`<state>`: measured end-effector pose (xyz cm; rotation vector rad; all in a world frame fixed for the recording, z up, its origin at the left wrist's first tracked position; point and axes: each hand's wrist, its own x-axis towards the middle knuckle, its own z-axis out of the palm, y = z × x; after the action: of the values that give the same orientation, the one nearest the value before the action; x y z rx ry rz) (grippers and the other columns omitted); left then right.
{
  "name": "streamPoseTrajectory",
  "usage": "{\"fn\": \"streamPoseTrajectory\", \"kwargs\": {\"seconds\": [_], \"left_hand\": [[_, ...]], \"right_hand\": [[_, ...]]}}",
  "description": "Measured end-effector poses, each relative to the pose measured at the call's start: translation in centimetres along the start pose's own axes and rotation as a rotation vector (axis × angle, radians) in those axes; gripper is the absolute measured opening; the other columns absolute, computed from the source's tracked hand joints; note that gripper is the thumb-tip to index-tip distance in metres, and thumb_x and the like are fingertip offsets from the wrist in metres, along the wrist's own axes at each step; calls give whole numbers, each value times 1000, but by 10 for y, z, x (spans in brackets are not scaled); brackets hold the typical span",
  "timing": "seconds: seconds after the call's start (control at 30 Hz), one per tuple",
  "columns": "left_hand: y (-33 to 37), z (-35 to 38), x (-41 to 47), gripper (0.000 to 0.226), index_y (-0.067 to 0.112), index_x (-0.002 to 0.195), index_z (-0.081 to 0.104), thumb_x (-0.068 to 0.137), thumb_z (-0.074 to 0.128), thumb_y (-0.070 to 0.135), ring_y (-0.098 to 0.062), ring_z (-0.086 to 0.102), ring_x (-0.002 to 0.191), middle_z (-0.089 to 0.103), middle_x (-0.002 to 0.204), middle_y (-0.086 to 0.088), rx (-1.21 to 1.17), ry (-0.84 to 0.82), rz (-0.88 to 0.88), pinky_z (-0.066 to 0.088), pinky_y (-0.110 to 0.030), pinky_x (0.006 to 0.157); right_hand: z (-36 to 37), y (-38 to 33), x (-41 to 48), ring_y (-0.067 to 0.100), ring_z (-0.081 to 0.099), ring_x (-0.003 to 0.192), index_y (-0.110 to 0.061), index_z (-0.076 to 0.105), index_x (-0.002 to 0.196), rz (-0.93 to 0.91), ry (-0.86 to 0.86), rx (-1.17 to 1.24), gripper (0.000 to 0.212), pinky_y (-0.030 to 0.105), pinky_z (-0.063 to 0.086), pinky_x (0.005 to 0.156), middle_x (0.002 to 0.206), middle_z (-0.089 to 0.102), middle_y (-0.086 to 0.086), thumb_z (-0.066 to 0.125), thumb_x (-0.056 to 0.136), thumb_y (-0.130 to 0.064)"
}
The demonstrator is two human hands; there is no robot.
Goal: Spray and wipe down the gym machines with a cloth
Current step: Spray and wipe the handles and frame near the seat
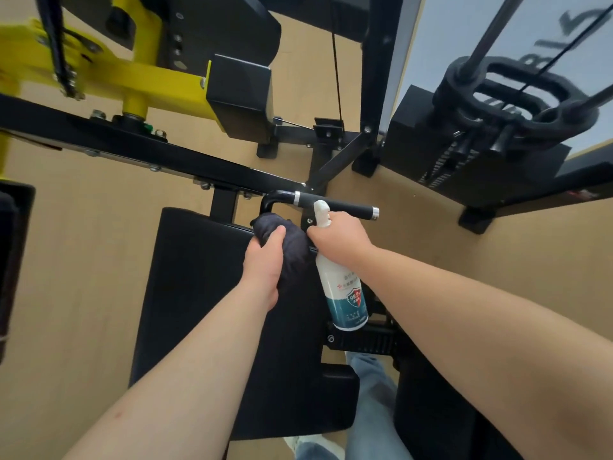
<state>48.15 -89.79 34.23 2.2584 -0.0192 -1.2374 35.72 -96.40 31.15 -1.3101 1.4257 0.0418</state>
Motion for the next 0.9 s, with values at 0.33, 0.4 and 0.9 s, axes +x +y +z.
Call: {"fn": "streamPoseTrajectory", "kwargs": {"seconds": [0.33,0.4,0.9], "left_hand": [[21,16,-6,39,23,126,57,100,53,51,-25,62,112,65,118,-5,359,-73,210,55,-45,95],[22,24,-10,38,24,129,56,101,53,51,-23,61,114,63,123,-3,458,-118,293,55,-43,95],[45,49,6,21,26,104,51,102,55,47,-2,56,79,60,91,11,897,-130,913,40,-19,61]], "right_hand": [[-23,38,3,22,65,86,-22,59,98,247,63,143,12,37,54,78,91,64,2,61,94,-33],[-29,45,2,24,66,89,-20,59,98,290,60,196,13,41,57,85,92,64,4,62,93,-32],[-51,72,-2,27,67,82,-12,63,99,385,-47,344,21,39,57,77,93,66,11,66,86,-28]]}}
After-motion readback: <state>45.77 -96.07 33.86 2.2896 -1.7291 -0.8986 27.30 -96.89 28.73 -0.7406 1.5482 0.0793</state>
